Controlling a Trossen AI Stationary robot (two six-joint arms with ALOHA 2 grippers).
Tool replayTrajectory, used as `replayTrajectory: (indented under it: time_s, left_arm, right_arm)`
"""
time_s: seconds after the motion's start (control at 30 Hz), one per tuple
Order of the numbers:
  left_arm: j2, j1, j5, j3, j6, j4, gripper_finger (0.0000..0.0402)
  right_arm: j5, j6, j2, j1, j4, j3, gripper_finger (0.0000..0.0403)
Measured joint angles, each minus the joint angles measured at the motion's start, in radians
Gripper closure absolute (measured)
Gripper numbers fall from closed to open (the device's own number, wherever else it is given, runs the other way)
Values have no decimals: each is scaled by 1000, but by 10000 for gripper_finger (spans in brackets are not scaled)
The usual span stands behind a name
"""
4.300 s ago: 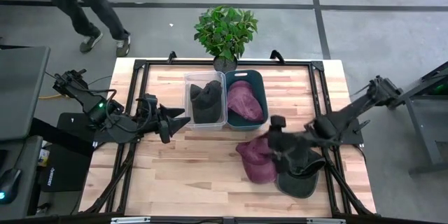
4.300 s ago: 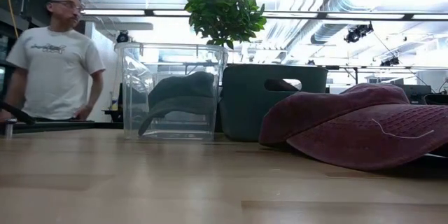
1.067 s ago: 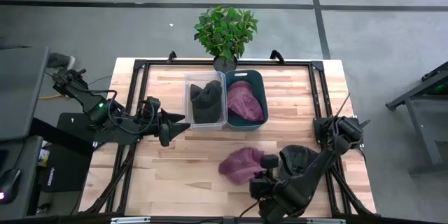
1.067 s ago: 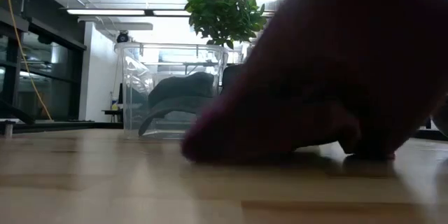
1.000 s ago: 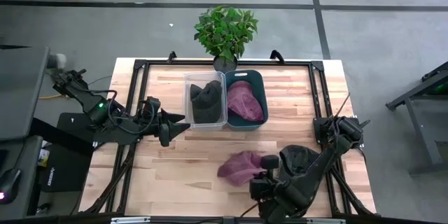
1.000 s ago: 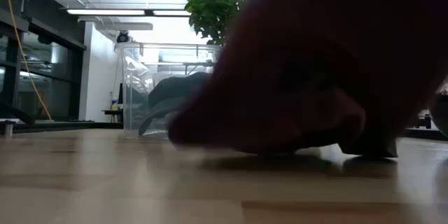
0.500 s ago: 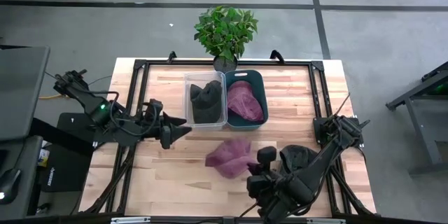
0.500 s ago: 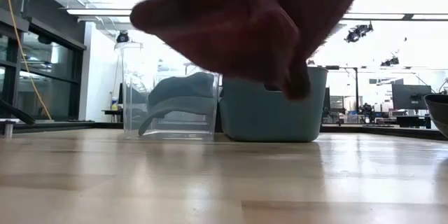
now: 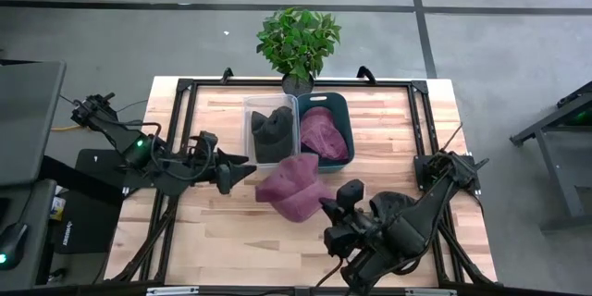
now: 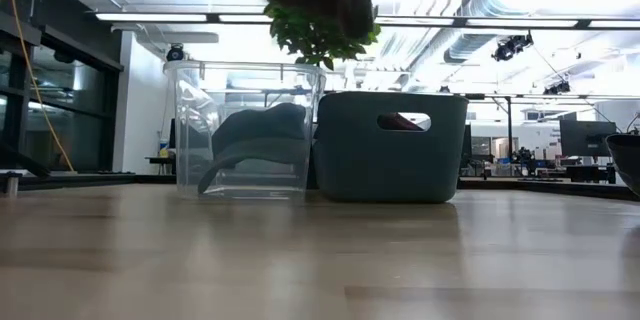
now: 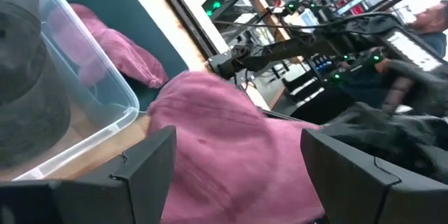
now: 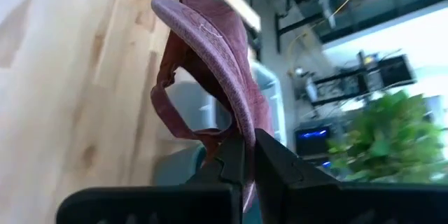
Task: Pick & Place hat
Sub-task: Put the red cap into the blue bin
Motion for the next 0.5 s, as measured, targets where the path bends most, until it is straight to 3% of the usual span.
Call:
replayTrajectory:
  time_s: [0.5]
  left_arm:
    - [0,383,558,0,-37,49,112]
  right_arm:
    - [136,-321,0,-4,20,62,395]
